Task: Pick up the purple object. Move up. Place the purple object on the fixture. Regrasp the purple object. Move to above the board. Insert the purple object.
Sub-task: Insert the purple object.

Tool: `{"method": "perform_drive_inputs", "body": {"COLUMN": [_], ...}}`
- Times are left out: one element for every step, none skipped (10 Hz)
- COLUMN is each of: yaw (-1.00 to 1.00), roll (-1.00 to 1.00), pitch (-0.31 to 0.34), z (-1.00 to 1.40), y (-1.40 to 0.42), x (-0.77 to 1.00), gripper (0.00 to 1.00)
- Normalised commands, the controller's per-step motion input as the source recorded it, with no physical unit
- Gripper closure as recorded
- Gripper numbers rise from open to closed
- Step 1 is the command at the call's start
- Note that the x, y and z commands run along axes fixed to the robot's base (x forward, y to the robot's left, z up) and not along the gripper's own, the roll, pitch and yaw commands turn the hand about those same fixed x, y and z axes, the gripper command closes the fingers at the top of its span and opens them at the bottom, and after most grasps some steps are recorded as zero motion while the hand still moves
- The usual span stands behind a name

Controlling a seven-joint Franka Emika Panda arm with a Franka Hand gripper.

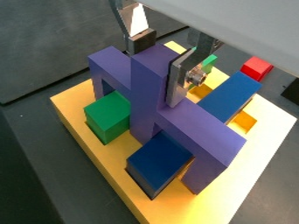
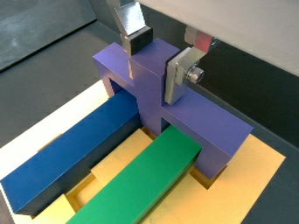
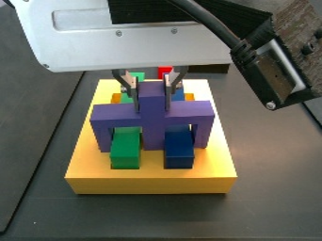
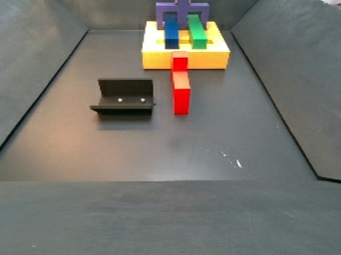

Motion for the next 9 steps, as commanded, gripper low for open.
{"method": "perform_drive_inputs", "body": {"yaw": [0.06, 0.00, 0.00, 0.00, 0.00, 0.00, -0.07, -0.18, -0.18], "roll": [0.16, 0.12, 0.14, 0.09, 0.09, 0.03, 0.26, 0.36, 0.33], "pitch": [0.159, 0.099, 0.097, 0.066, 0.046, 0.003, 0.131, 0.244, 0.204], "z": [-0.05, -0.25, -0.28, -0.36, -0.36, -0.47, -0.43, -0.30, -0.29], "y": [0.00, 0.00, 0.00, 0.00, 0.00, 0.01, 0.00, -0.05, -0.03], "x": [0.22, 0.11, 0.03, 0.00, -0.02, -0.13, 0.04, 0.27, 0.13], "gripper": [1.00, 1.00, 1.00, 1.00, 1.00, 1.00, 1.00, 1.00, 1.00]}}
